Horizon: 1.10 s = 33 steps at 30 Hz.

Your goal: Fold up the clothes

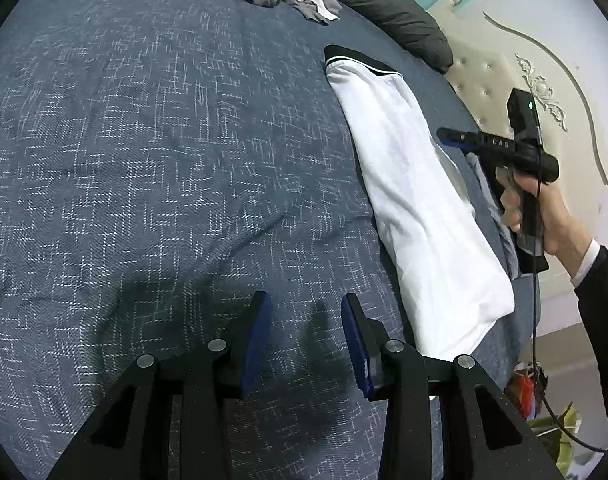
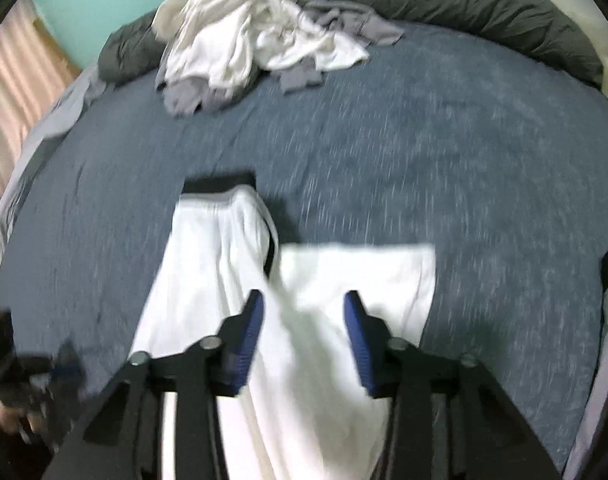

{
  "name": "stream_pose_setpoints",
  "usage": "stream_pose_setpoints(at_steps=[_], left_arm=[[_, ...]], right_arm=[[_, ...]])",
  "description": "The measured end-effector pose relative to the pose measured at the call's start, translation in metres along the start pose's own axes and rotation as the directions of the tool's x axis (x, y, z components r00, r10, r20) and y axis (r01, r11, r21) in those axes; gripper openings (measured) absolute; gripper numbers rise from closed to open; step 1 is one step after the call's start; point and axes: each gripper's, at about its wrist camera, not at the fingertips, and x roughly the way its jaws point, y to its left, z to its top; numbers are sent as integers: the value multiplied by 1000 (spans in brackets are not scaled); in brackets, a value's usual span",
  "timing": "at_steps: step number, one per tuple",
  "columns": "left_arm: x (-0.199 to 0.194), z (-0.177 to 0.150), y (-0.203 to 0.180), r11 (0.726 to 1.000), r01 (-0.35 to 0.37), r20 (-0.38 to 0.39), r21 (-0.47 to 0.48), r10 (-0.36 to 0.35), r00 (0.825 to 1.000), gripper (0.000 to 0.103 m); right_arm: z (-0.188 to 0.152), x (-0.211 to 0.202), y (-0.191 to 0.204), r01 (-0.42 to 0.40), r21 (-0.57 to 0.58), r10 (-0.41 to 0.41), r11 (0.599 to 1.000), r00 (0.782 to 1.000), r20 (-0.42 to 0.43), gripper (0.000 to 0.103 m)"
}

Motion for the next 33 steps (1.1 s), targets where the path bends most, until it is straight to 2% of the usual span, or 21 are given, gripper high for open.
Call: stream_pose_setpoints(at_steps=[11,15,19,21,26,33], left_arm=[[0,0,2,1000,-3,-3,-3,3,1000,40],[0,1,2,1000,-5,-1,-5,5,1000,40],[-1,2,3,1000,-5,1,-4,5,1000,40],[0,2,2,1000,-6,2,-3,6,1000,40],[0,2,3,1000,-7,3,-5,7,1000,40],[1,2,4,1000,-10,-2,-5,10,1000,40]], right_arm=[[-14,9,-19,17,68,-15,998,999,-32,33],[-11,12,-25,26,103,-23,994,999,-31,13],[-9,18,-18,35,78,-31,996,998,-52,2],[-7,18,-14,50,62,-47,997,998,-47,1],[0,1,-24,100,108,-105,989,994,38,1],[-3,-4,-43,210,170,-216,963,976,21,1]])
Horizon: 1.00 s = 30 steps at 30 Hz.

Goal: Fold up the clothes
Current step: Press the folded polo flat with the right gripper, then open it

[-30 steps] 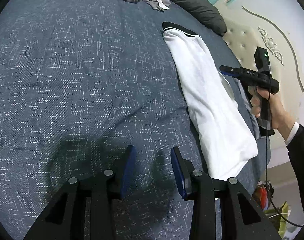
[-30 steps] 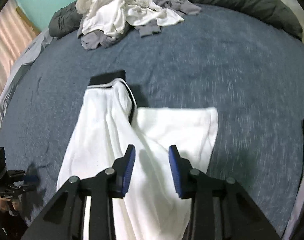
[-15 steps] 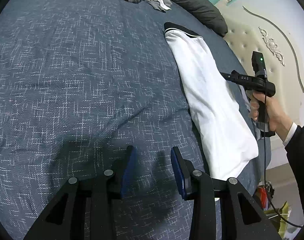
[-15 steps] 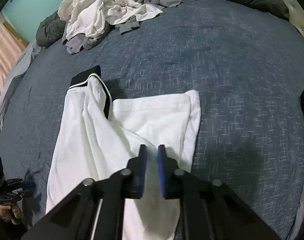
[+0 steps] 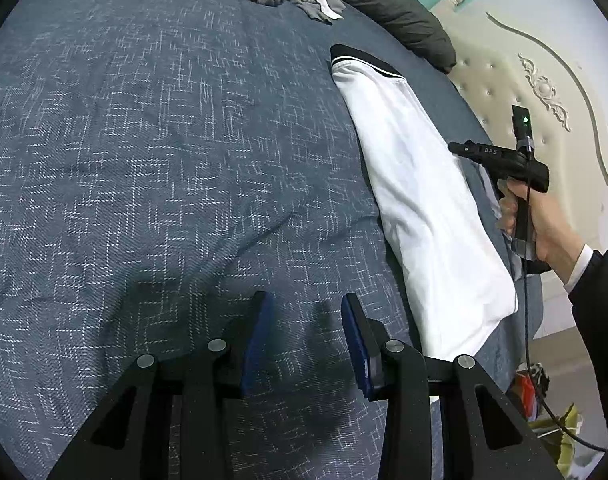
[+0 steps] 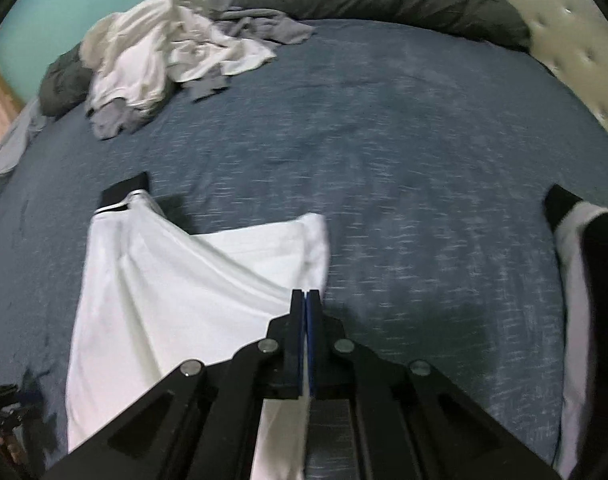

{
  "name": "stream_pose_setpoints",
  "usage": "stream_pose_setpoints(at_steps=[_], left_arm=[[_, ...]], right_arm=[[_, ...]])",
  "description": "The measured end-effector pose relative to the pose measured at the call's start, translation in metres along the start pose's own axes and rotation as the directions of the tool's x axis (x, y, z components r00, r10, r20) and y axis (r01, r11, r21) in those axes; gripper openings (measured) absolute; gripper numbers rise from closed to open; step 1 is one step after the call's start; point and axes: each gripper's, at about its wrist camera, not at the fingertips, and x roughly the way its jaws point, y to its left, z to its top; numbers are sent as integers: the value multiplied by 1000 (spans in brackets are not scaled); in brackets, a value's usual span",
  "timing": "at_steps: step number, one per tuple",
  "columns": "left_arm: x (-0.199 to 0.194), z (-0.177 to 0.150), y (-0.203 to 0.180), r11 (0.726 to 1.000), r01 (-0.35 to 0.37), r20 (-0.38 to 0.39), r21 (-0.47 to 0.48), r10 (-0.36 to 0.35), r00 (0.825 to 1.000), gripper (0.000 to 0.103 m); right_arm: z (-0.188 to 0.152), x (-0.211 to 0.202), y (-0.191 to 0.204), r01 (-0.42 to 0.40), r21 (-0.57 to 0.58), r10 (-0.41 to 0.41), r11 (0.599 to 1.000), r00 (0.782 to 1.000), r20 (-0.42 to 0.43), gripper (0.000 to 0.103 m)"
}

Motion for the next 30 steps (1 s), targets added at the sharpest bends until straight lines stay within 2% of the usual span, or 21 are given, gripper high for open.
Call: stream_pose_setpoints(at_steps=[5,10,15,17,18,20,21,22,25,26,28,30], left_arm=[[-1,1,2,1000,0,0,1,0,1000,40],[-1,0,2,1000,1,-1,0,-1,1000,40],[-3,-1,0,1000,2,3,0,-2,1000,40],[-3,-1,-2,1000,3,4,2,-3,1000,40],[-2,-1,-3,1000,3,5,3,-3,1000,40],[-2,-1,-3,1000,2,6,4,-2,1000,40],[-2,-1,-3,1000,0,6,4,0,1000,40],[-1,-1,-3,1000,-1,5,3,1,1000,40],[0,-1,-3,1000,-5,3,1,5,1000,40],[1,-1,-3,1000,-5,3,1,5,1000,40],[1,-1,-3,1000,-5,2,2,5,1000,40],[2,-1,-3,1000,-5,2,2,5,1000,40]], right_arm=[[-1,9,-1,32,1,-32,999,999,-20,1],[3,10,1,52,-18,-52,998,999,-1,1],[0,6,8,-40,-26,40,999,999,6,1],[-3,5,3,-26,10,26,1000,1000,-11,2],[-6,1,-1,-35,26,35,999,999,-4,4],[-9,-5,-7,-43,58,43,997,999,5,26],[-12,-8,-10,-58,80,58,995,998,9,43],[-14,-10,-11,-73,84,72,994,997,7,44],[-21,-12,-8,-107,53,108,993,994,-18,44],[-23,-11,-6,-107,35,108,994,994,-27,41],[-26,-10,-6,-100,27,101,995,994,-37,9],[-28,-10,-6,-86,23,86,996,996,-33,3]])
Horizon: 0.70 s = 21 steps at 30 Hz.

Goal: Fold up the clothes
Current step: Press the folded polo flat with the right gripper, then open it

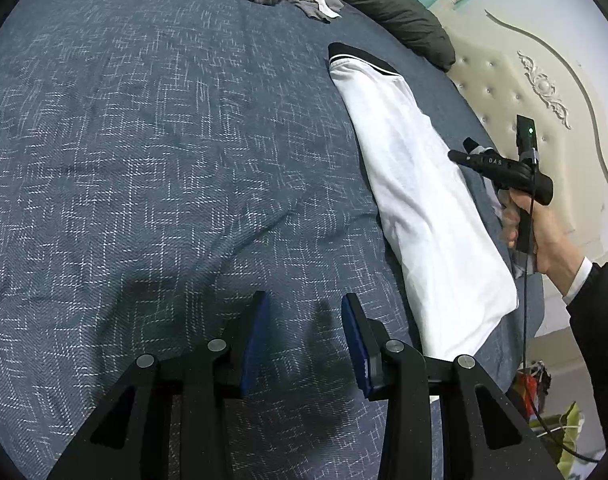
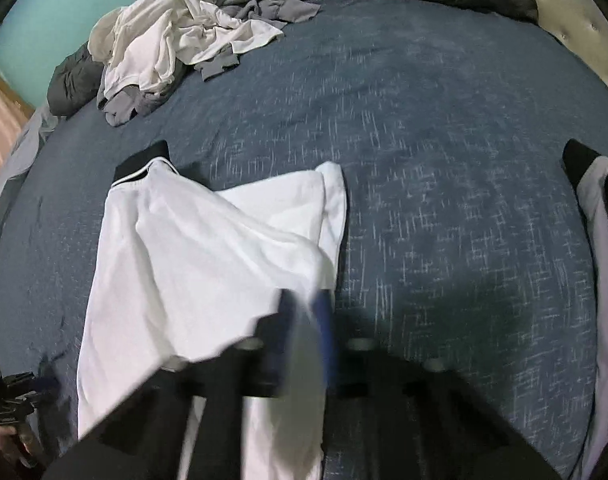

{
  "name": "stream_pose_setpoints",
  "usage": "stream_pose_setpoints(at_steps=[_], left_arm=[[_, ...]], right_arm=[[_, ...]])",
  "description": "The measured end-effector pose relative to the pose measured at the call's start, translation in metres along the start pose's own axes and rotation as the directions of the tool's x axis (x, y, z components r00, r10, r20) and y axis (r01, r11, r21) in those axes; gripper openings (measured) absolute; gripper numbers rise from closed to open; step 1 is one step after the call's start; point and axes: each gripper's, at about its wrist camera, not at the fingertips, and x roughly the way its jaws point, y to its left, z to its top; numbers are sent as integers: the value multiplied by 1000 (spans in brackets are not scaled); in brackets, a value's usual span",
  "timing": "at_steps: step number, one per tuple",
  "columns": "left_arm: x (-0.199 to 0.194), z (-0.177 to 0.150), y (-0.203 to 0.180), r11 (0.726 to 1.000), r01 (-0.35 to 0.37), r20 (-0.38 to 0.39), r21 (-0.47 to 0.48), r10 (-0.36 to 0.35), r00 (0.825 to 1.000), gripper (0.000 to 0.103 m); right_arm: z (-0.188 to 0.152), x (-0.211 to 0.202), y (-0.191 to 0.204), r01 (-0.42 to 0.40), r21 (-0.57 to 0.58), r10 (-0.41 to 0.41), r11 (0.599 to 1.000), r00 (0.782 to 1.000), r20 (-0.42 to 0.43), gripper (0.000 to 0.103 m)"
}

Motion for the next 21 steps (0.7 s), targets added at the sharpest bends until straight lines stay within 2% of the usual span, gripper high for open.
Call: stream_pose_setpoints(at_steps=[4,7,10,15,17,19,21], left_arm=[[0,0,1,1000,0,-2,0,0,1000,40],[-1,0,2,1000,0,-2,-3,0,1000,40],[-1,0,1,1000,2,-6,-2,-2,1000,40],[3,0,-11,1000,25,-16,8,-25,1000,41],[4,-2,-19,999,41,-19,12,-41,999,52],[6,-5,-29,998,67,-22,13,-66,998,56],[12,-8,-42,995,97,-36,15,-96,995,56]], right_arm=[[-1,-7,-12,80,49,-82,996,996,46,3],[-3,-1,-15,124,43,-125,991,992,20,3],[-3,1,-14,125,44,-126,991,992,18,3],[-2,-4,-16,82,82,-85,993,996,24,4],[-6,-15,-21,60,115,-64,992,997,31,10],[-12,-27,-22,22,133,-26,991,999,31,28],[-20,-37,-20,-18,135,15,991,1000,21,35]])
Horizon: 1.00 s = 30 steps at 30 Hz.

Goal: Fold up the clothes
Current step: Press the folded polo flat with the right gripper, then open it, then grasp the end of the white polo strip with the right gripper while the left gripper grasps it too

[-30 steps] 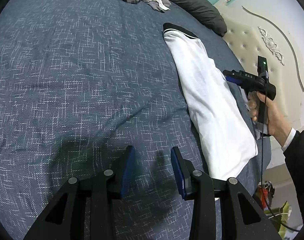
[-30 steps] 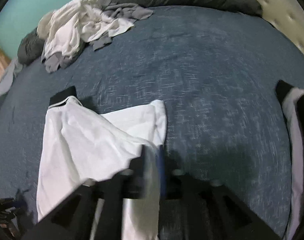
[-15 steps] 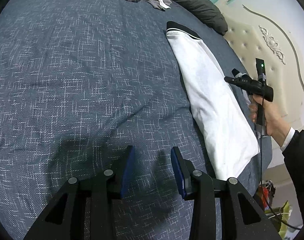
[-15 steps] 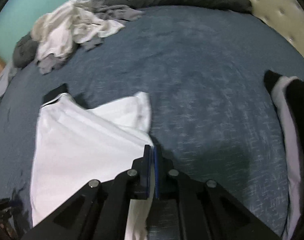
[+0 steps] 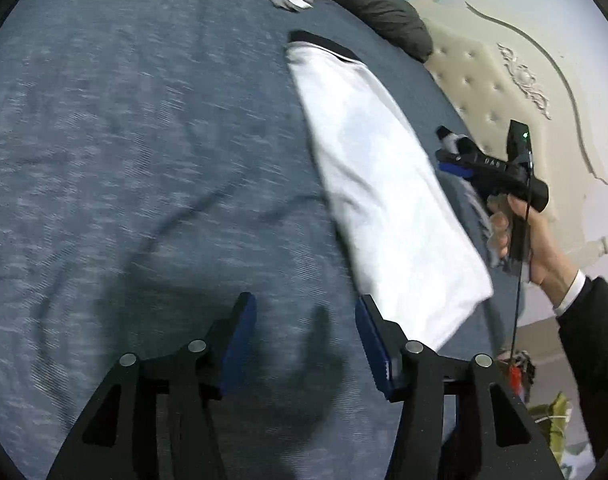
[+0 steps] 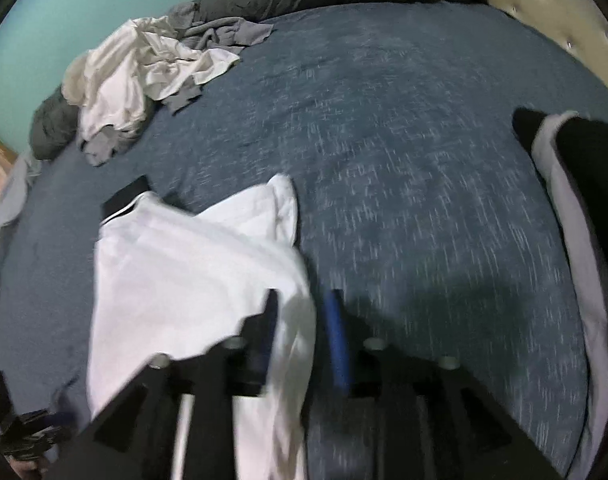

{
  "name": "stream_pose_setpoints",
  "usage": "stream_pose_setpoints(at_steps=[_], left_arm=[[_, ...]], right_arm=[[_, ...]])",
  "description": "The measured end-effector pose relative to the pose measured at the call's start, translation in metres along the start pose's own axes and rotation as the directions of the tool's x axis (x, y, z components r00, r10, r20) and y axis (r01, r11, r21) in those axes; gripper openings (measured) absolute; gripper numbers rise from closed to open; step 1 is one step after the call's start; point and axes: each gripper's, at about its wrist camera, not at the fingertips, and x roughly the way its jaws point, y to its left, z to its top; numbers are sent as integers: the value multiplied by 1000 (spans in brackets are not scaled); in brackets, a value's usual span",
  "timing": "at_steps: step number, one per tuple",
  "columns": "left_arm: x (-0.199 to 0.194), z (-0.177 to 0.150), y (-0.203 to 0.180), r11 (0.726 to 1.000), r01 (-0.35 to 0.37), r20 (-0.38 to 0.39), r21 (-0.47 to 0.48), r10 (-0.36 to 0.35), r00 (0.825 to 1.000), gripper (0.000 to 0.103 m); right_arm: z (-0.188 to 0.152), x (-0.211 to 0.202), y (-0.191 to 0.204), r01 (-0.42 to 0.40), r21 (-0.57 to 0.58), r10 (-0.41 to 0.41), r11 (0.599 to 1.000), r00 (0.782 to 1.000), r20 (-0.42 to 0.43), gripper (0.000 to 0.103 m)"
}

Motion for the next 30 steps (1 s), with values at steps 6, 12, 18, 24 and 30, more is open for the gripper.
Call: stream_pose_setpoints(at_steps=[6,12,18,24,30], left_arm=[[31,-8,-31,999,32,-47,12,-31,998,56],[47,-18,-31,997,69,-75,-41,-72,995,19],[36,-27,-32,994,91,-62,-52,-94,994,6],[33,-33,-25,995,65,-79,-69,-70,994,6],[33,-33,-27,997,36,-93,-66,-42,995,11]], right_arm=[[-38,-16,11,-68,-51,64,996,995,-78,35],[-55,-13,10,-123,-16,121,992,988,-97,10],[-54,-17,0,-100,2,100,995,992,-72,2],[-56,-7,-15,-60,33,62,998,995,-80,2],[-55,-14,-14,-56,12,56,998,996,-63,3]])
